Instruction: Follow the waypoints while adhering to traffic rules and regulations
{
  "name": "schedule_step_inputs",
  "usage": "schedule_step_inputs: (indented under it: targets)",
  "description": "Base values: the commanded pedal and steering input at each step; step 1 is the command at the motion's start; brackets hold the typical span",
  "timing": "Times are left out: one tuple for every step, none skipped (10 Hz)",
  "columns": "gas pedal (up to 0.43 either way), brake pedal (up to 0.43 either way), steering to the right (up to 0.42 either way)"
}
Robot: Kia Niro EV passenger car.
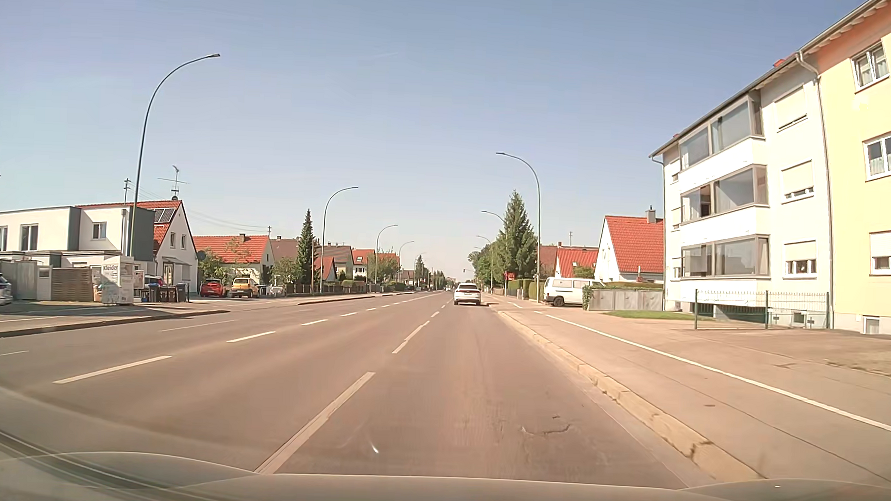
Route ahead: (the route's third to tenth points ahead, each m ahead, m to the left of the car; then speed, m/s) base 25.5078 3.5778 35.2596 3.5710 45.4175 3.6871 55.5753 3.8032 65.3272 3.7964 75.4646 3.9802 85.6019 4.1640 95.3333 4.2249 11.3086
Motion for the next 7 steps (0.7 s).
schedule_step_inputs:
  targets:
    - [0.169, 0.000, -0.003]
    - [0.169, 0.000, -0.003]
    - [0.169, 0.000, -0.003]
    - [0.169, 0.000, -0.003]
    - [0.177, 0.000, -0.003]
    - [0.177, 0.000, -0.003]
    - [0.177, 0.000, -0.004]
